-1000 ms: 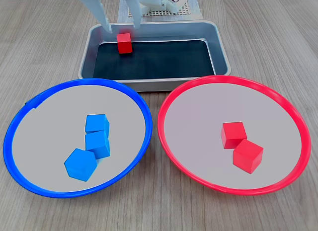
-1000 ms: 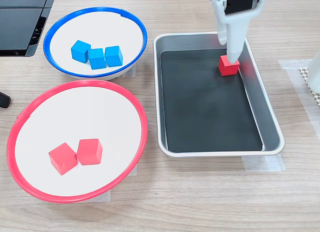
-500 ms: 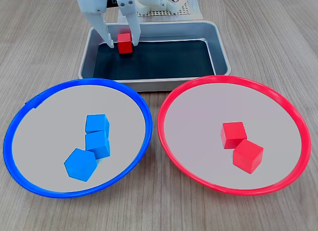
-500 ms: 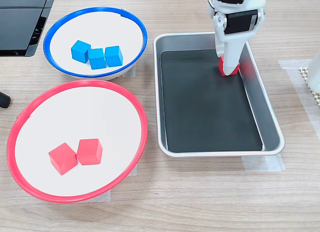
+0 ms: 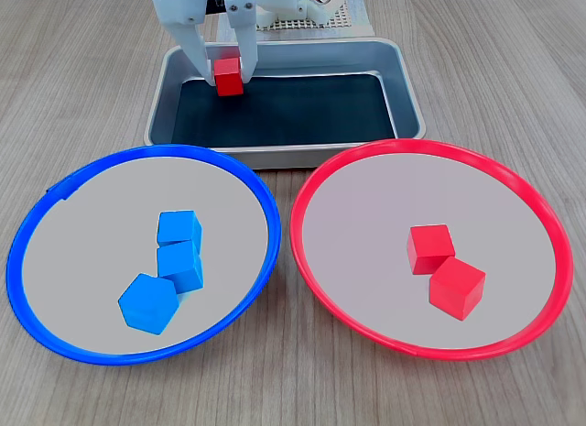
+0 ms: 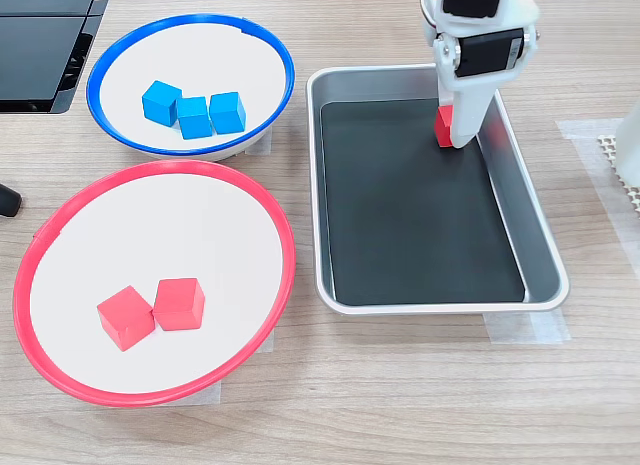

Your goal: Move six blocks tray to matching dishes

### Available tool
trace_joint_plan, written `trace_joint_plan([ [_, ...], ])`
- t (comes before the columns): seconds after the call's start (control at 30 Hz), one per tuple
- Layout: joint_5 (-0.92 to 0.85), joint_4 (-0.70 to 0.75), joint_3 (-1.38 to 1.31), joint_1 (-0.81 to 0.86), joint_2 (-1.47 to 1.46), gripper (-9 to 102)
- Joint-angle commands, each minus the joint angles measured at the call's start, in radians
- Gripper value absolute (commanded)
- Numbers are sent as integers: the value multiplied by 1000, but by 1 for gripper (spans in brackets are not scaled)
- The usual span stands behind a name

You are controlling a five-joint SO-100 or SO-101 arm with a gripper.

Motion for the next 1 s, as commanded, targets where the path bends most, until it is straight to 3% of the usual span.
trace_joint_plan([
  [0.0,247,112,-149,-126,35,0],
  [0.1,606,135,-360,-305,3,0],
  [0.13,773,91,-454,-382,-29,0],
  [0.23,1019,-87,-534,-474,-98,0],
  [0.33,1164,-252,-574,-525,-181,0],
  [0.57,1252,-422,-627,-532,-331,0],
  [0.8,1238,-486,-644,-494,-383,20],
  [0.9,1223,-497,-635,-483,-374,19],
  [0.97,1230,-506,-609,-476,-339,0],
])
